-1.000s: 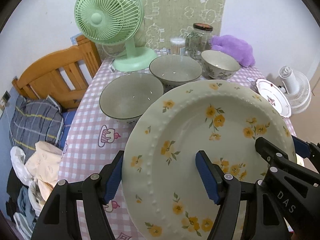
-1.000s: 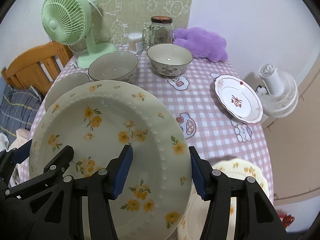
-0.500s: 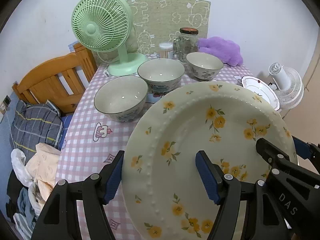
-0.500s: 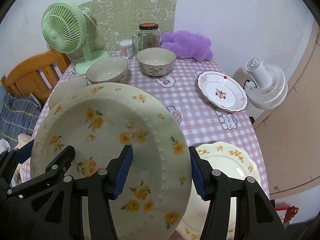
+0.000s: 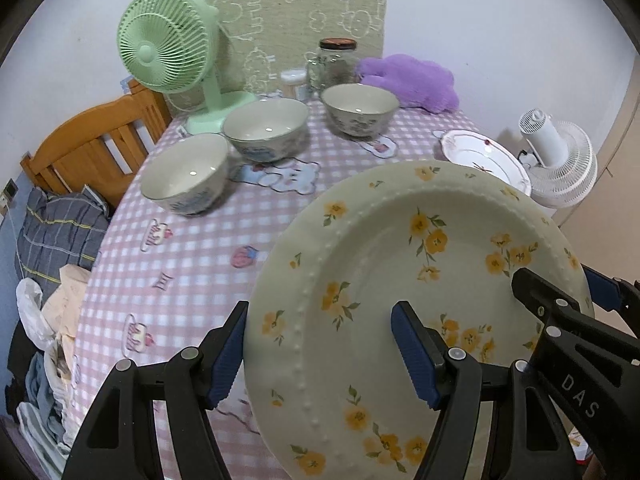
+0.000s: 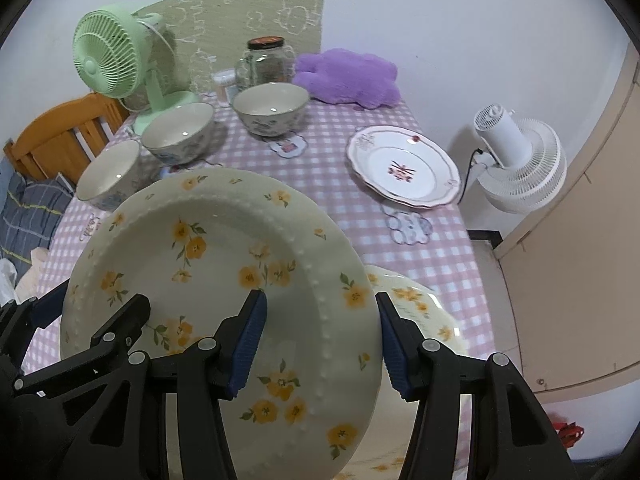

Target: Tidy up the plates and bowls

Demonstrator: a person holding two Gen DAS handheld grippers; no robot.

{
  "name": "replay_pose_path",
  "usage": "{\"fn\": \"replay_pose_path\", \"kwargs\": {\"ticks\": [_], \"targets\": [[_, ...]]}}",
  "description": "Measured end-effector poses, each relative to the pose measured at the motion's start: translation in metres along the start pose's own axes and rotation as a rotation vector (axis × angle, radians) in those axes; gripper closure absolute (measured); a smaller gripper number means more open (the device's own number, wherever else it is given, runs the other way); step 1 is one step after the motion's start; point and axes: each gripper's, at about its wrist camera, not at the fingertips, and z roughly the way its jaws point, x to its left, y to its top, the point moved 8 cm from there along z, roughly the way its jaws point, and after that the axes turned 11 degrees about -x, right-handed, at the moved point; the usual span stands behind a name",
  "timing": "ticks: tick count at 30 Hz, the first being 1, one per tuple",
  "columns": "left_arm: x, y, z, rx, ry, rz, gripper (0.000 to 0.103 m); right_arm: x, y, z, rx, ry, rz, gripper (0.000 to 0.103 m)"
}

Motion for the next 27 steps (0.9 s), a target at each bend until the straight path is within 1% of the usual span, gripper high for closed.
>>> {"fn": "replay_pose_path", "kwargs": {"ticks": [10, 18, 27], "targets": [[-0.059, -0.013, 0.003, 0.035, -0.013, -0.008, 0.032, -0.055, -0.015, 0.003, 0.028, -0.01, -0.01, 0.045], [-0.102, -0.029, 0.013, 0.061, -0.039, -0.01, 0.032, -0.1, -0.031, 0.01, 0.056, -0.032, -0.009, 0.045], [-0.131, -0.051, 0.031, 0.117, -0.056, -0.033, 0.032, -0.129, -0.051, 0.025, 0.107, -0.045, -0.031, 0.045]]}}
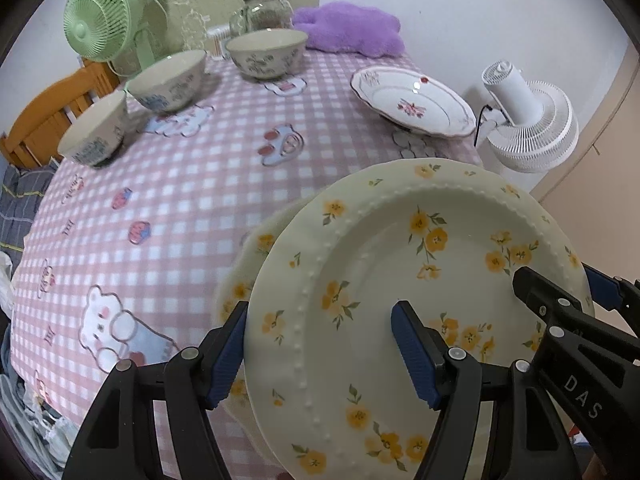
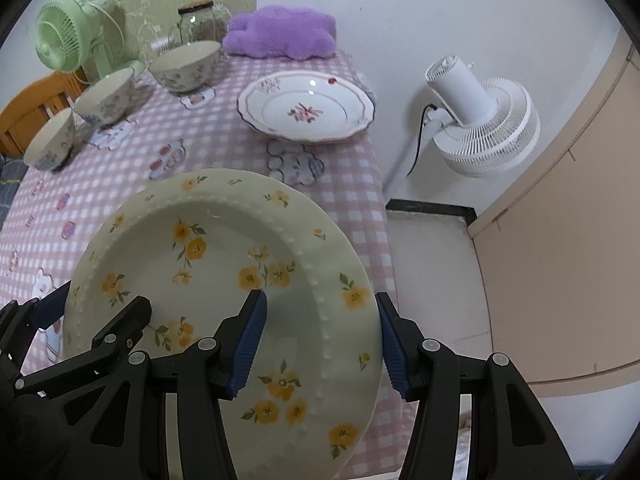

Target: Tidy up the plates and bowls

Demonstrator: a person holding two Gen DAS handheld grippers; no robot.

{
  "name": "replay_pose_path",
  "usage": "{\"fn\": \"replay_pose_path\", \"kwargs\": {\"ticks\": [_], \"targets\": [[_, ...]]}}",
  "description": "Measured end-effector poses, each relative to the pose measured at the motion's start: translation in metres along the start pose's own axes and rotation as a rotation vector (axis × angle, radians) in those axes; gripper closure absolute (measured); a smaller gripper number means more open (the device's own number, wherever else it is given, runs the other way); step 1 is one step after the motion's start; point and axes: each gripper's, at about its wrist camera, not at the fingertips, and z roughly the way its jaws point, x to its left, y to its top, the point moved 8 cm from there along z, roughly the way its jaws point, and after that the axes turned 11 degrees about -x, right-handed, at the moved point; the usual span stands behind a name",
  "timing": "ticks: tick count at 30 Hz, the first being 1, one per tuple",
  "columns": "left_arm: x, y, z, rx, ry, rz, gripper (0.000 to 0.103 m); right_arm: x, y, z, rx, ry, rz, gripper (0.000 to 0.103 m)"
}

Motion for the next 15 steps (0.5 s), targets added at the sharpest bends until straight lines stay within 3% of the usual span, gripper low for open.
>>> {"fn": "replay_pose_path", "kwargs": {"ticks": [15], "targets": [[-0.011, -0.018, 0.025, 0.055, -0.005, -0.044, 0.03, -0.012, -0.011, 0.02, 0.042, 0.006, -0.02, 0.049]]}}
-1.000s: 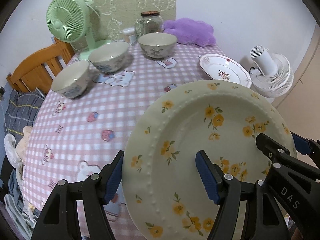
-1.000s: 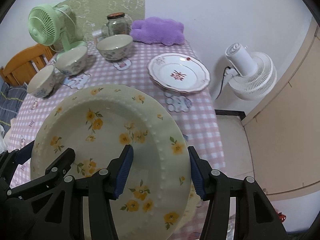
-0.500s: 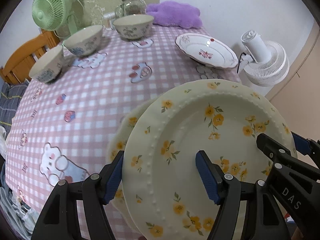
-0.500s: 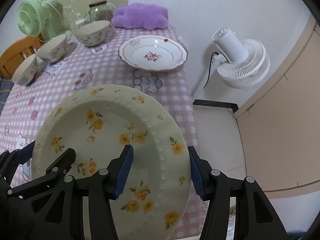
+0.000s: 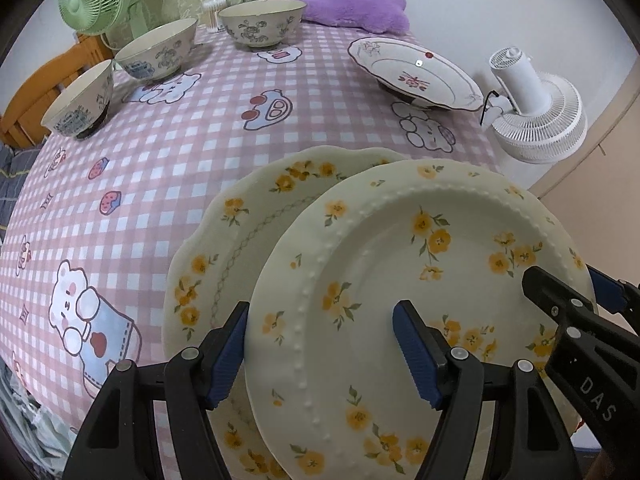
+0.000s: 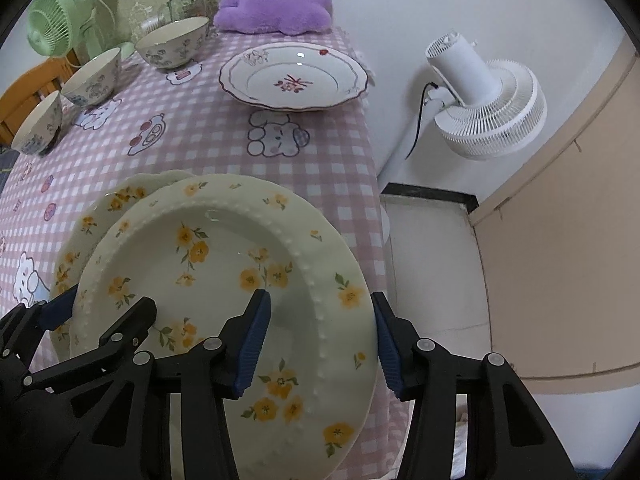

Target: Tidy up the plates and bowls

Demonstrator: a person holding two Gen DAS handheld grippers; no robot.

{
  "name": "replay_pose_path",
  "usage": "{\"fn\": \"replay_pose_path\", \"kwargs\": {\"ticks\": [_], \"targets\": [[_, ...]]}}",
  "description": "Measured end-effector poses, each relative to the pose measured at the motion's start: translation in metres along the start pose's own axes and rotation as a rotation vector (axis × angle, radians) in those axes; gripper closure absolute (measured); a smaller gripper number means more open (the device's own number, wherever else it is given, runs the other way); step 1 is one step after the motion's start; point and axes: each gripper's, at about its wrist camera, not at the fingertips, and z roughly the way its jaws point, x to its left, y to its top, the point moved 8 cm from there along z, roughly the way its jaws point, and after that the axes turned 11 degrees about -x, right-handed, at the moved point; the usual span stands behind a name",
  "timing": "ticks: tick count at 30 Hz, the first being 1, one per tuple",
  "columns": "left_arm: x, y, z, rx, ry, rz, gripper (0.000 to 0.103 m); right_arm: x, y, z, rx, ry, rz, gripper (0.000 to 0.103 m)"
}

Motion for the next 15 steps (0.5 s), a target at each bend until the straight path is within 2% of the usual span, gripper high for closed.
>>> {"fn": "replay_pose_path", "kwargs": {"ticks": [5, 15], "targets": [[0.0036, -0.001, 0.003, 0.004, 0.031, -0.004, 0.029, 0.0005, 0.0005, 0.0013, 0.001, -0.008, -0.006, 0.058], [0.0032, 0.0002, 0.0005, -0.02, 0.067, 0.047, 0.029, 0.0012, -0.0013, 0.0016, 0.007, -0.004, -0.004, 0.059]]}}
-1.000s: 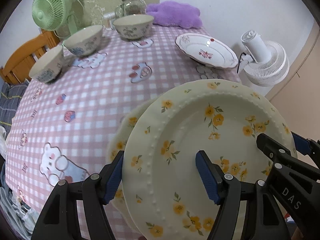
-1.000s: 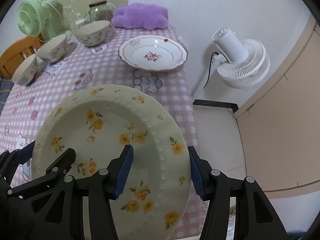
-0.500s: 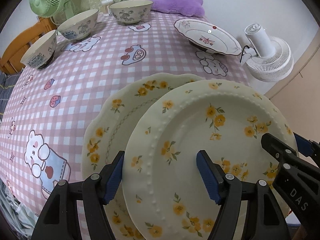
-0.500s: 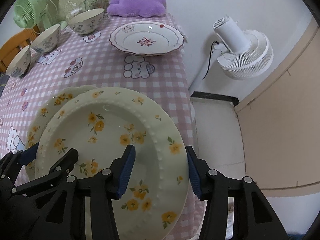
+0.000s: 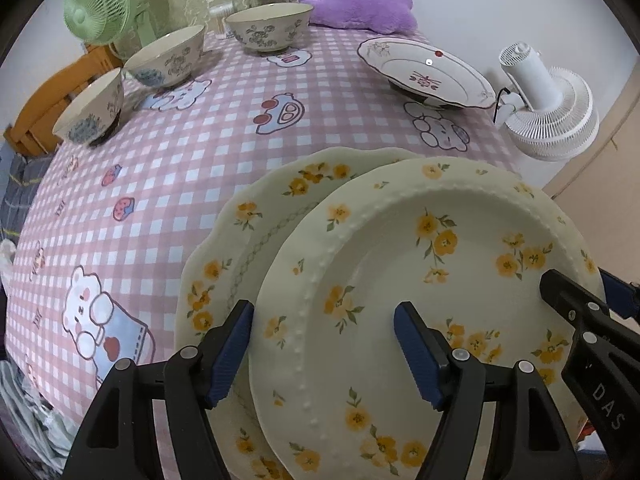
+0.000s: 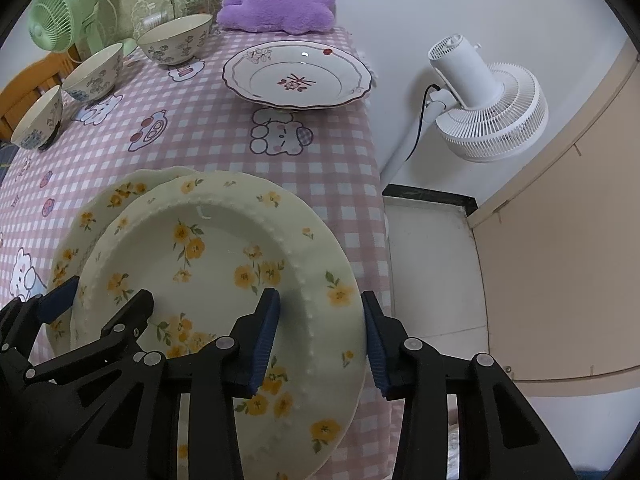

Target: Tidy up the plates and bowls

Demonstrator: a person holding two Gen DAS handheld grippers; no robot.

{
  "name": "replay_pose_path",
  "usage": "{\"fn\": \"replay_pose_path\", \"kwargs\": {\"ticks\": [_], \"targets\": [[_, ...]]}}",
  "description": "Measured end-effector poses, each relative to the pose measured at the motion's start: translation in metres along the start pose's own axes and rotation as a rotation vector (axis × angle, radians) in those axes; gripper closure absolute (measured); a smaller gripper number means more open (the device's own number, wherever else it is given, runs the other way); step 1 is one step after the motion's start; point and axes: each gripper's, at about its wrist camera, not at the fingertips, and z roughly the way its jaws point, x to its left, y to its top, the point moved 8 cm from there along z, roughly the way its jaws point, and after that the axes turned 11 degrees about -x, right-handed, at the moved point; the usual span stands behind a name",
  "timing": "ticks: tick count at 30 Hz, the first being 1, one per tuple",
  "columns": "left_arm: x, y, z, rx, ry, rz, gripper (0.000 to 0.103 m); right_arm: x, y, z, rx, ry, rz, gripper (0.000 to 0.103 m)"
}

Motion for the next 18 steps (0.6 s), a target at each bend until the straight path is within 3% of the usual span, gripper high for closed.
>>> {"fn": "replay_pose_path", "kwargs": {"ticks": [6, 11, 18], "targets": [[0.005, 0.001, -0.006, 0.001, 0.014, 0.021, 0.029, 0.001, 0.007, -0.015, -0.046, -0.002, -0.019, 0.059], [0.011, 0.002, -0.01, 0.001, 0.023, 0.024, 0.029, 0.017, 0.003, -0.011, -0.031, 0.029, -0.07, 0.082], [0.013, 0.001, -0.017, -0.013, 0.036, 0.032, 0.029, 0.022, 0.009, -0.012, -0.066, 0.038, -0.048, 0.083]]}}
